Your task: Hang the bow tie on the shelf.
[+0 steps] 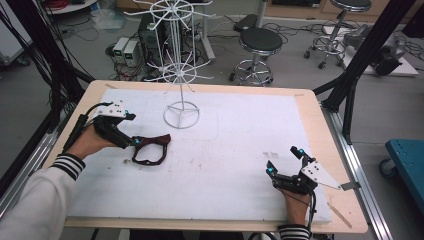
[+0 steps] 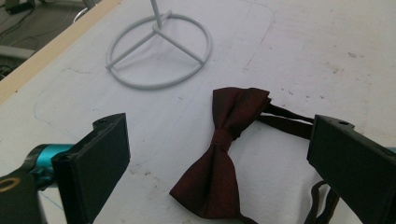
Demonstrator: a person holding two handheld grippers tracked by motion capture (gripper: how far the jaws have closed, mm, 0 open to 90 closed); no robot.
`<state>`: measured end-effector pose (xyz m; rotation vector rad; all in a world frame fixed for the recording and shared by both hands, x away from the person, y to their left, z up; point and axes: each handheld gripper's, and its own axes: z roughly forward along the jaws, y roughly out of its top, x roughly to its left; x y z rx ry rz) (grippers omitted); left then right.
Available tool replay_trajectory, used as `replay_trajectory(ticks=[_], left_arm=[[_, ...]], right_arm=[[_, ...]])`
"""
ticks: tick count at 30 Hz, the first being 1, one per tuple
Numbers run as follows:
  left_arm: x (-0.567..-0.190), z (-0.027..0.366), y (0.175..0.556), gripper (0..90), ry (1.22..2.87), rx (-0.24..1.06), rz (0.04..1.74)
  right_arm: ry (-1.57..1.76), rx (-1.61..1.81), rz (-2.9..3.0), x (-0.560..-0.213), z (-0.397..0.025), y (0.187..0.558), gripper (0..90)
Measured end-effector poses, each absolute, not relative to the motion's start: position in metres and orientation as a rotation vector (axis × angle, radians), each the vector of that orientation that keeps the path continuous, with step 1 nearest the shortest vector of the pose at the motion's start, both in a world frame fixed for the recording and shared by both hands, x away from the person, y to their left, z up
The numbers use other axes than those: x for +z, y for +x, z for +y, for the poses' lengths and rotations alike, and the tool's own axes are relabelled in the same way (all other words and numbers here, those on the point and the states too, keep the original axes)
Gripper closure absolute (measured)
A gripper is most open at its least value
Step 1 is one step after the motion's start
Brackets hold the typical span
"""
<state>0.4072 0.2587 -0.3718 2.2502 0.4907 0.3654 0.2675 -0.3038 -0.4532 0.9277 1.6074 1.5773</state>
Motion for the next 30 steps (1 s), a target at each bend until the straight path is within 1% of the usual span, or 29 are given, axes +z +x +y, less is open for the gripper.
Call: replay_trajectory(ticks=[5, 8, 18, 23, 30], left_arm=[[-0.375, 0.25, 0.414, 6.5, 2.313, 0.346, 0.467], [-0.379, 0.242, 0.418, 6.8, 2.389, 0.332, 0.439], [-0.396, 0.226, 0.429, 11.5, 2.507, 0.299, 0.418], [-0.401, 0.222, 0.429, 12.1, 2.543, 0.301, 0.414], [-0.407, 0.217, 0.431, 18.2, 2.574, 0.289, 0.395]], right_arm=[[0.929, 1.58, 1.607, -0.453, -0.304, 0.267, 0.7], [0.929, 1.58, 1.607, -0.453, -0.304, 0.267, 0.7], [0.93, 1.582, 1.606, -0.453, -0.304, 0.267, 0.7], [0.925, 1.581, 1.604, -0.453, -0.304, 0.268, 0.7], [0.93, 1.583, 1.607, -0.453, -0.304, 0.267, 0.7]])
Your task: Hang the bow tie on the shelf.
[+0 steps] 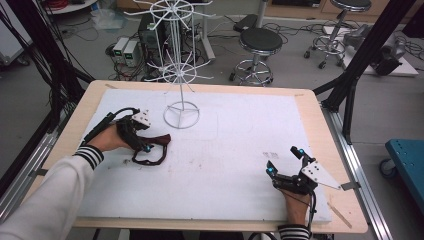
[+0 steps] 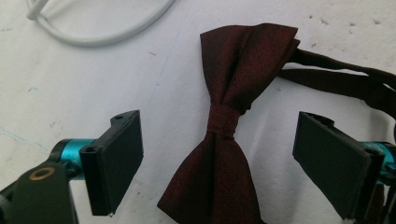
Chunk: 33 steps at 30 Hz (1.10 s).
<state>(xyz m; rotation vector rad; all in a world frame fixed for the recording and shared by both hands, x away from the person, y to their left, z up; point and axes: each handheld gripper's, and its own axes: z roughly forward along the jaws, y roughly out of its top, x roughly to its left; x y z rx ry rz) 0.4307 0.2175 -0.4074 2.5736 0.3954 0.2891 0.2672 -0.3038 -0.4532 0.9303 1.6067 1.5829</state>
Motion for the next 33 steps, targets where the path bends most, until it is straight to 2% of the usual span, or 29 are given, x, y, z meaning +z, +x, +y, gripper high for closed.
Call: replay_trajectory(ticks=[2, 11, 23, 33], left_arm=[[-0.4083, 0.2173, 0.4306, 25.6, 2.575, 0.284, 0.374], [-0.4122, 0.2198, 0.4345, 39.7, 2.61, 0.253, 0.381], [-0.4138, 0.2201, 0.434, 70.8, 2.649, 0.216, 0.369], [-0.4126, 0.2184, 0.4319, 76.9, 2.655, 0.234, 0.398]], right_arm=[[0.93, 1.582, 1.607, -0.4532, -0.3038, 0.2672, 0.7], [0.928, 1.58, 1.608, -0.4532, -0.3037, 0.2672, 0.7], [0.926, 1.58, 1.608, -0.4532, -0.3038, 0.2674, 0.7], [0.928, 1.579, 1.609, -0.4532, -0.3038, 0.2673, 0.7]])
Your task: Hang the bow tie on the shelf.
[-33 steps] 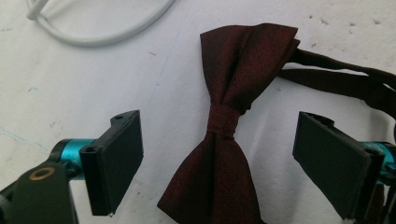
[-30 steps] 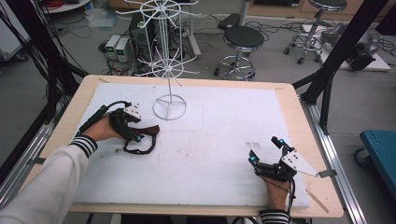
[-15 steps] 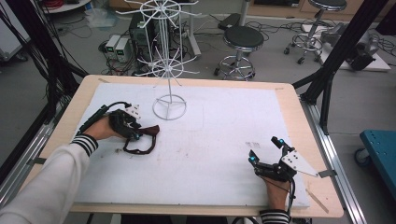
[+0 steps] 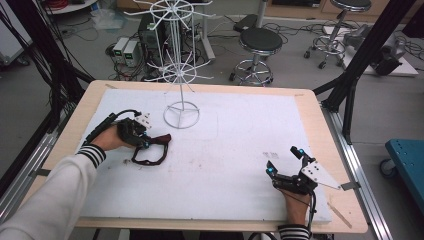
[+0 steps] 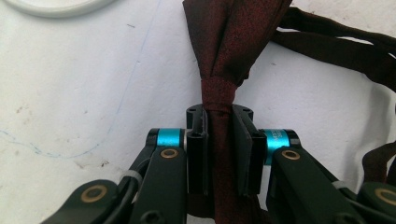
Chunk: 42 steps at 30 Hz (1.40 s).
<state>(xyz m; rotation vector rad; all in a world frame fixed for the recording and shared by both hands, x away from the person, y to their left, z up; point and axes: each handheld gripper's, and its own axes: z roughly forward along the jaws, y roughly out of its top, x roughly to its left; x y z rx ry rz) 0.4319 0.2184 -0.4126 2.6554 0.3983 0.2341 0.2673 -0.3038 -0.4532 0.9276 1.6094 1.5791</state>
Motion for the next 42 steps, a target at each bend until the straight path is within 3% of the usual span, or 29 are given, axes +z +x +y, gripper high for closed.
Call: replay_trajectory(ticks=[42], left_arm=[[-0.329, 0.241, 0.394, 77.2, 2.208, 0.422, 0.446]], right_arm=[[0.927, 1.579, 1.607, -0.453, -0.304, 0.267, 0.7]])
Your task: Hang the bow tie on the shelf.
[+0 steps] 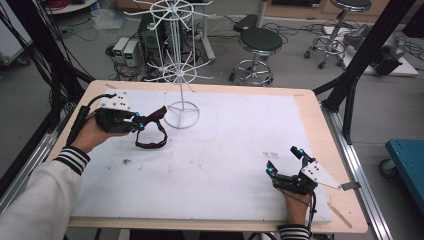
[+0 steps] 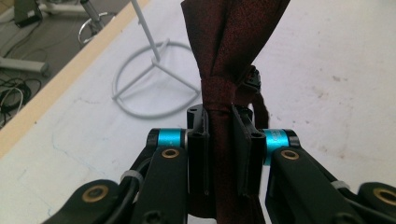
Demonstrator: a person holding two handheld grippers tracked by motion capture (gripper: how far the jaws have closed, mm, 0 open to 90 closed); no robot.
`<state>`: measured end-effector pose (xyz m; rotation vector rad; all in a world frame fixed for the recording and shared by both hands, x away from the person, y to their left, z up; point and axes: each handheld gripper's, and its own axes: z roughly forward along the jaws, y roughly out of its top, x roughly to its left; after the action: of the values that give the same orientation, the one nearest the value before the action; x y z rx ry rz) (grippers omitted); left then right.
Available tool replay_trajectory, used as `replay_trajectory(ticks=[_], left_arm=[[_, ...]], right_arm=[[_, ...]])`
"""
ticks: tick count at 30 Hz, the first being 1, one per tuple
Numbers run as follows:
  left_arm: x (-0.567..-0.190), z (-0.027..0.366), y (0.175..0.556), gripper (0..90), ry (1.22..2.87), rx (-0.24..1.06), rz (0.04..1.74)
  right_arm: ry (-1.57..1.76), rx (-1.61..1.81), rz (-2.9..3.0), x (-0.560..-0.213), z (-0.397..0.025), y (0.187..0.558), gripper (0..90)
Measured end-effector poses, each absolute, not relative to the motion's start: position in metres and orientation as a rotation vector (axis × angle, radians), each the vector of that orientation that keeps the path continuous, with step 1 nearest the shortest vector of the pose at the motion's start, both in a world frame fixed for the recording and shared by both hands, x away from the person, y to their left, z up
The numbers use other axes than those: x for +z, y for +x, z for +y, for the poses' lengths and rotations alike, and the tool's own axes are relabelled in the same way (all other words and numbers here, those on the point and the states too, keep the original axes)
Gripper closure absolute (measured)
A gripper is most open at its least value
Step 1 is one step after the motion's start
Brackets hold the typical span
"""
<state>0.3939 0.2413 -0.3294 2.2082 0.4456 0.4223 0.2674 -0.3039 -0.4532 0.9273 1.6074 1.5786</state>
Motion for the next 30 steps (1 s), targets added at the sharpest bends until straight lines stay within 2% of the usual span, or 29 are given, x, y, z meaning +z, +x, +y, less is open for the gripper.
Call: replay_trajectory(ticks=[20, 30], left_arm=[[-0.289, 0.229, 0.38, 77.3, 2.031, 0.433, 0.345], [-0.28, 0.222, 0.383, 77.3, 1.958, 0.443, 0.392]], right_arm=[[0.928, 1.579, 1.607, -0.453, -0.304, 0.267, 0.7], [0.928, 1.579, 1.607, -0.453, -0.304, 0.267, 0.7]])
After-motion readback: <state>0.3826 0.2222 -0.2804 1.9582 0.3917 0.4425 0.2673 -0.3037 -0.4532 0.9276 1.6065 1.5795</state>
